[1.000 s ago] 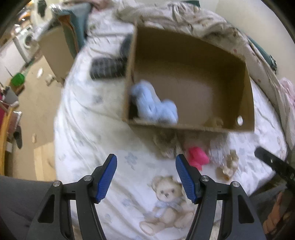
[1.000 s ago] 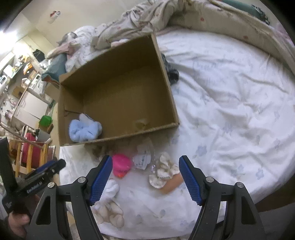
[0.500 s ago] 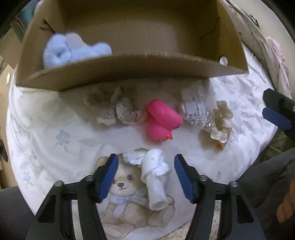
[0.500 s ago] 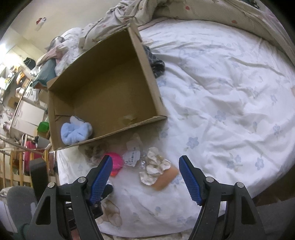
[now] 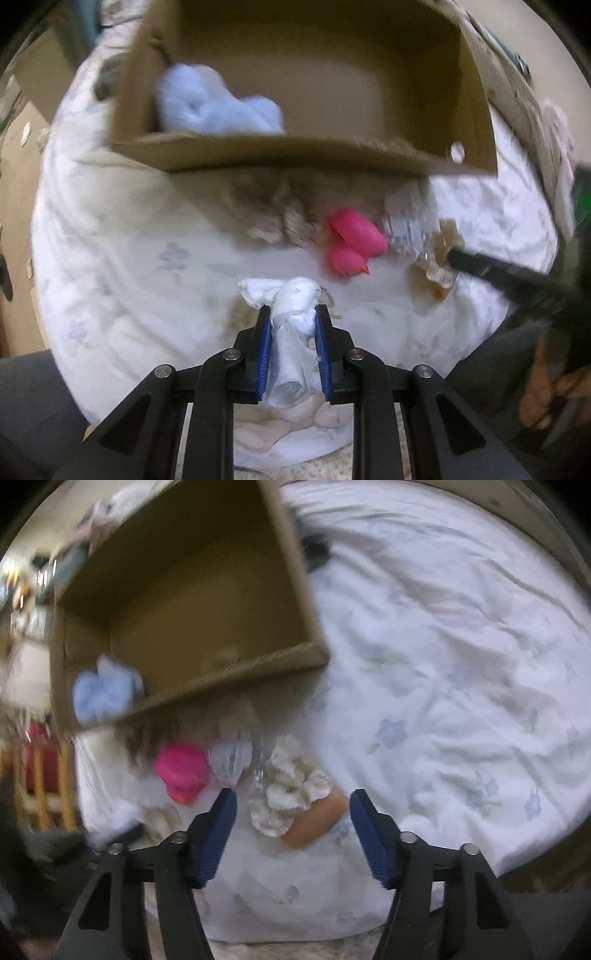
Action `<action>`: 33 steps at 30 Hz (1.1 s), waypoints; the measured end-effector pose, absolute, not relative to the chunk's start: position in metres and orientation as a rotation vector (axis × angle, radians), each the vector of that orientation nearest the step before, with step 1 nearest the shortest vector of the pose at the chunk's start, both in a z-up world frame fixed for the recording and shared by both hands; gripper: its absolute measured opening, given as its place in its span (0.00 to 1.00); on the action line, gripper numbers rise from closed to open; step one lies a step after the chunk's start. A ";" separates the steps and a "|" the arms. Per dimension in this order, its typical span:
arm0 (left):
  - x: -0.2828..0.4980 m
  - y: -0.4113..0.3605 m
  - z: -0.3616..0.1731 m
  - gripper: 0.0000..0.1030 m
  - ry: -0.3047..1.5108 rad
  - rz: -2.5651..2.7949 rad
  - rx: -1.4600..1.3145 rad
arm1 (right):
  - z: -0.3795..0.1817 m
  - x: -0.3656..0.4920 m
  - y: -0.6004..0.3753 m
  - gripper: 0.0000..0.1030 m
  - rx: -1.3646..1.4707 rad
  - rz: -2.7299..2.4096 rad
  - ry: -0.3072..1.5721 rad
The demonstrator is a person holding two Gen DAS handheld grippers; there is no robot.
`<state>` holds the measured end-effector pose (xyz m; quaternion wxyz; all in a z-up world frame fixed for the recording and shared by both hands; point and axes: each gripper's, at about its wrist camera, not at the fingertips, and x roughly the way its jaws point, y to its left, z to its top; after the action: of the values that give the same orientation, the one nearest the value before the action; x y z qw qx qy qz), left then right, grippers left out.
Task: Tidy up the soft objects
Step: 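Lift the white sock with the left gripper while the right gripper grasps the crumpled white cloth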
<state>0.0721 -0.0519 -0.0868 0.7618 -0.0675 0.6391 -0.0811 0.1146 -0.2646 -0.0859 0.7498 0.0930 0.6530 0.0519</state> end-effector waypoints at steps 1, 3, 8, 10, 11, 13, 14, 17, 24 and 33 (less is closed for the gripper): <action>0.071 -0.045 -0.082 0.19 1.377 -0.162 -0.162 | -0.089 0.115 -0.258 0.65 0.154 0.118 1.436; 0.071 -0.034 -0.073 0.19 1.353 -0.141 -0.195 | -0.096 0.116 -0.245 0.65 0.073 0.133 1.454; 0.072 -0.019 -0.061 0.19 1.324 -0.123 -0.227 | -0.105 0.116 -0.217 0.49 -0.116 0.159 1.446; 0.072 -0.014 -0.059 0.19 1.317 -0.116 -0.245 | -0.106 0.117 -0.214 0.35 -0.155 0.148 1.444; 0.072 -0.011 -0.057 0.19 1.304 -0.106 -0.256 | -0.106 0.117 -0.215 0.33 -0.146 0.144 1.448; 0.073 -0.011 -0.053 0.19 1.288 -0.098 -0.265 | -0.102 0.117 -0.221 0.16 -0.088 0.150 1.453; 0.075 -0.010 -0.051 0.19 1.282 -0.094 -0.270 | -0.100 0.117 -0.226 0.06 -0.067 0.151 1.447; 0.075 -0.005 -0.048 0.19 1.276 -0.091 -0.289 | -0.087 0.113 -0.235 0.06 0.013 0.175 1.421; 0.075 -0.009 -0.046 0.19 1.248 -0.084 -0.289 | -0.045 0.096 -0.246 0.05 0.116 0.238 1.338; 0.065 -0.009 -0.036 0.19 1.211 -0.051 -0.232 | -0.019 0.066 -0.241 0.04 0.182 0.335 1.240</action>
<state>0.0648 -0.0091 -0.0355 0.8154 -0.1090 0.5680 -0.0238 0.0658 -0.2414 -0.0185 0.7971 0.0846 0.5773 0.1558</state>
